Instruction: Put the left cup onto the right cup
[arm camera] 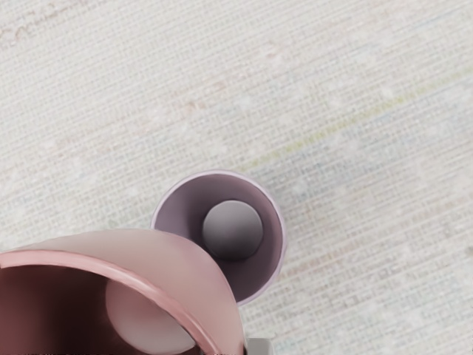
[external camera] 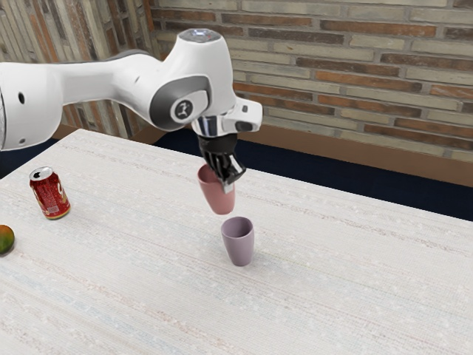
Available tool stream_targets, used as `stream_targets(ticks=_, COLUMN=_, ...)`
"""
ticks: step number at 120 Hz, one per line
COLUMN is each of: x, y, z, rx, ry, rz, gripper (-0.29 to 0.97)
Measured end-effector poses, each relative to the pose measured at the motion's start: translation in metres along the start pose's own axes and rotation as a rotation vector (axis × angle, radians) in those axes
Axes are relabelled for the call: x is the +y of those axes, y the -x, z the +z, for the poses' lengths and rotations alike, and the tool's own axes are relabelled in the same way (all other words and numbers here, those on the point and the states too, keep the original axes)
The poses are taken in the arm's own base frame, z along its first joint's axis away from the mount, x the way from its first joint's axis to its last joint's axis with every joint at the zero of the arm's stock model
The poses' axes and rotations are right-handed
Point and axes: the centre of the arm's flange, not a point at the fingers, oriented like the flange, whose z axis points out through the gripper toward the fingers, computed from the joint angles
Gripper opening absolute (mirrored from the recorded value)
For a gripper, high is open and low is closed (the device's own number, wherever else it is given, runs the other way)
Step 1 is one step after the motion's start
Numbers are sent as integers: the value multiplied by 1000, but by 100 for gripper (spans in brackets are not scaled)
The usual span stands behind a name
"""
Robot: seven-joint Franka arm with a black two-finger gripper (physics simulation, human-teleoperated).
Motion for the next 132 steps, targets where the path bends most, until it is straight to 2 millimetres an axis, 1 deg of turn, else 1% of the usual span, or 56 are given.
stream_targets(ticks=12, x=4, y=-5, z=11, rx=-14, ry=9, rz=-15, gripper=-11)
stream_targets(ticks=33, x=24, y=-10, z=16, rx=-16, ry=11, rz=-15, gripper=-10)
stream_targets(ticks=39, x=26, y=-10, z=19, rx=-19, ry=11, rz=-18, gripper=-10)
stream_targets(ticks=76, x=26, y=-16, z=50, rx=-50, ry=16, rz=-60, gripper=-10)
stream_targets(ticks=107, x=25, y=-21, z=52, rx=-19, ry=-4, rz=-82, gripper=-10)
stream_targets(ticks=129, x=24, y=-23, z=68, rx=-36, ry=-3, rz=-99, gripper=-10)
stream_targets(ticks=132, x=24, y=-23, z=70, rx=-37, ry=-5, rz=-98, gripper=-5)
